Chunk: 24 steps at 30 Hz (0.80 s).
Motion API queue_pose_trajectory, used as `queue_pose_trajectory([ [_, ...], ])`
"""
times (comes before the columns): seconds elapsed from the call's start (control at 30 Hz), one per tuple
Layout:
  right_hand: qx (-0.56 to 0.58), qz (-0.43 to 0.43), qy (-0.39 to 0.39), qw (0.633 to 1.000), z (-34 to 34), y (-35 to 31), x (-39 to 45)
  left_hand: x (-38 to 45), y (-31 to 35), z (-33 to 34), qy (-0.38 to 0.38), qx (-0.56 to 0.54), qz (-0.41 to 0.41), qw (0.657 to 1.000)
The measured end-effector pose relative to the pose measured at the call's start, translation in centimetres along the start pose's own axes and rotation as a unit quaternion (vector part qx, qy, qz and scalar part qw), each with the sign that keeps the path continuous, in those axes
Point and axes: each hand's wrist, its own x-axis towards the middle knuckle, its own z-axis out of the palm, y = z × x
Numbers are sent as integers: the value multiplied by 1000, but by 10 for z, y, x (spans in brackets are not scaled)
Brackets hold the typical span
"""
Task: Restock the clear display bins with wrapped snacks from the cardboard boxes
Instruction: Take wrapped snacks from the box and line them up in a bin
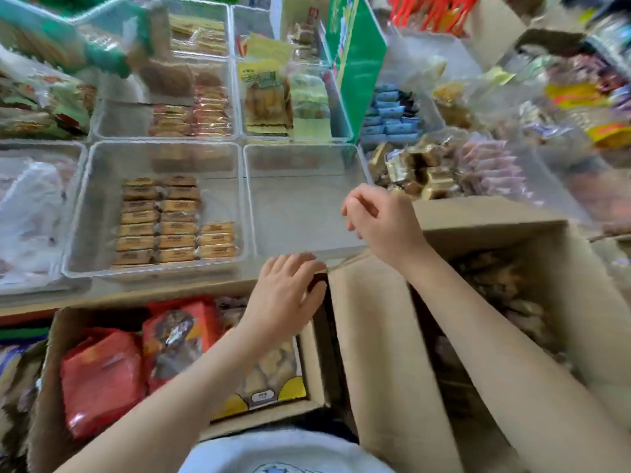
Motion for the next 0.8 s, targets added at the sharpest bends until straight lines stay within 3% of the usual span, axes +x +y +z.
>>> queue_pose_trajectory([
  [0.1, 14, 35, 93, 995, -42, 39, -33, 5, 71, 28, -4, -42, 21, 999],
  [0.23, -18, 84, 69, 994, -66, 96, -60, 3, 128, 55, -78, -100, -63, 990],
  [0.33, -89, 140, -67, 984, -62, 138, -70, -2, 135, 70, -70, -90, -83, 990],
  [0.43, -160, 172, -290, 928, -32, 183, -79, -4, 131, 76, -40, -71, -83, 993],
  [0.5, -198, 154, -379, 891, -5, 207, -87, -4, 131, 77, -22, -41, -85, 995],
  [0.7, -319, 137, -497, 795, 66, 285, -108, -9, 137, 74, -6, 10, -101, 995],
  [0.8, -364, 98, -491, 785, 82, 293, -112, -9, 141, 71, -11, 26, -117, 993],
])
